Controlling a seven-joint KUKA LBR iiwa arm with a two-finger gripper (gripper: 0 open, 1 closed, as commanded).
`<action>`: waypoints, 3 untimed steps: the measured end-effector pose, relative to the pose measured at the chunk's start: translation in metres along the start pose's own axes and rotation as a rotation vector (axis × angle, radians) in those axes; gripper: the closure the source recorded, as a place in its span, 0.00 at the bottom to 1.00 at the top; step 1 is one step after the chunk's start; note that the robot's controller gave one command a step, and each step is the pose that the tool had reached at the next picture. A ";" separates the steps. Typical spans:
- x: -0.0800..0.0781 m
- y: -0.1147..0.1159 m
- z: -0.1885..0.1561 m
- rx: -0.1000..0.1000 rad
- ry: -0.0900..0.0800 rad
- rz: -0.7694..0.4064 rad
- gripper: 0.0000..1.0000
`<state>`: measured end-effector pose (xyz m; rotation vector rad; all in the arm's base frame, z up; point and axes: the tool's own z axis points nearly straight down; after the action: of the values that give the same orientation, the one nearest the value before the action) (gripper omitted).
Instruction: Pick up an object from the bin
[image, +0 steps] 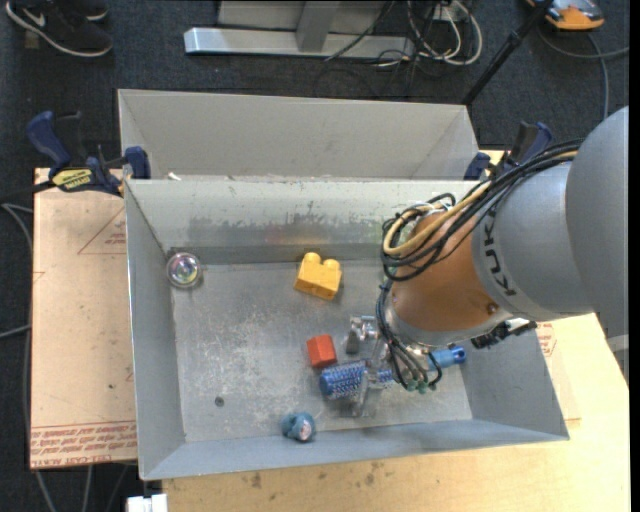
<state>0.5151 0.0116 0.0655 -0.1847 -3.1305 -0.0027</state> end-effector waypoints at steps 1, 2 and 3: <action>-0.001 0.000 -0.003 -0.001 -0.004 0.001 1.00; 0.011 -0.022 -0.132 0.000 -0.013 0.001 1.00; 0.015 0.006 -0.226 0.001 -0.013 -0.258 1.00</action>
Offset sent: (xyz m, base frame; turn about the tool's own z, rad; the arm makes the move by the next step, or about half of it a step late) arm 0.0000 0.0000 0.0000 0.0000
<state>0.5017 0.0185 0.2920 0.2199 -3.1410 -0.0011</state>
